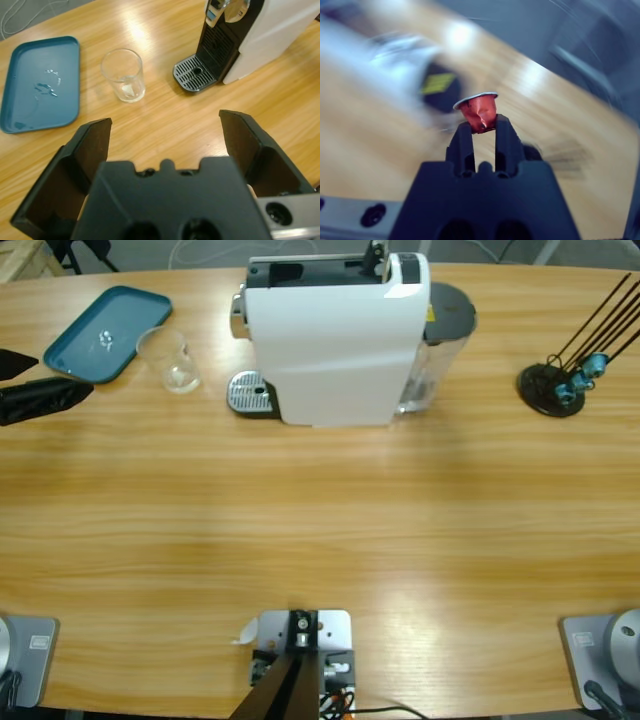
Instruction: Pour coffee
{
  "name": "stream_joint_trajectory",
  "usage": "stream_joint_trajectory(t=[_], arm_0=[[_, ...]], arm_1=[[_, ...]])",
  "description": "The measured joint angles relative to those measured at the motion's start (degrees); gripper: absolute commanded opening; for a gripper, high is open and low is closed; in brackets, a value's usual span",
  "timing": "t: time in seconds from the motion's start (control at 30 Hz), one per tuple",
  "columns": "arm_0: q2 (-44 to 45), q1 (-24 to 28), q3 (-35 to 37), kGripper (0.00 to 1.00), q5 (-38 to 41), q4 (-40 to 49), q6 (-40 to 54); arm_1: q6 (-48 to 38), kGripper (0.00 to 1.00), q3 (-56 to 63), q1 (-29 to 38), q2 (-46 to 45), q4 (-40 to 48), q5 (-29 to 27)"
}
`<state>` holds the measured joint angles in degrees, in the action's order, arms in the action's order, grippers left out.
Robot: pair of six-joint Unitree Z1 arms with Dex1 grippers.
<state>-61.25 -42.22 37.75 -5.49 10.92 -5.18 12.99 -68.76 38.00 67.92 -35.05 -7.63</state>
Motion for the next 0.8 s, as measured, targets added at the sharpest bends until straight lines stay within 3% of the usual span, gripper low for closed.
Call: stream_joint_trajectory(t=[0.13,0.3,0.57,0.8], arm_0=[[0.0,0.0,0.0,0.931,1.3,-0.1,0.0],[0.0,0.0,0.0,0.931,1.4,-0.1,0.0],[0.0,-0.1,0.0,0.931,1.7,-0.1,0.0],[0.0,-0.1,0.0,0.931,1.7,-0.1,0.0]], arm_1=[[8.4,0.000,-2.8,10.7,0.0,-5.7,9.2],[14.1,0.000,-9.3,16.2,2.5,-9.7,15.5],[25.6,0.000,-26.6,18.5,19.8,-12.5,18.3],[30.4,0.000,-33.7,17.3,33.1,-12.3,18.9]])
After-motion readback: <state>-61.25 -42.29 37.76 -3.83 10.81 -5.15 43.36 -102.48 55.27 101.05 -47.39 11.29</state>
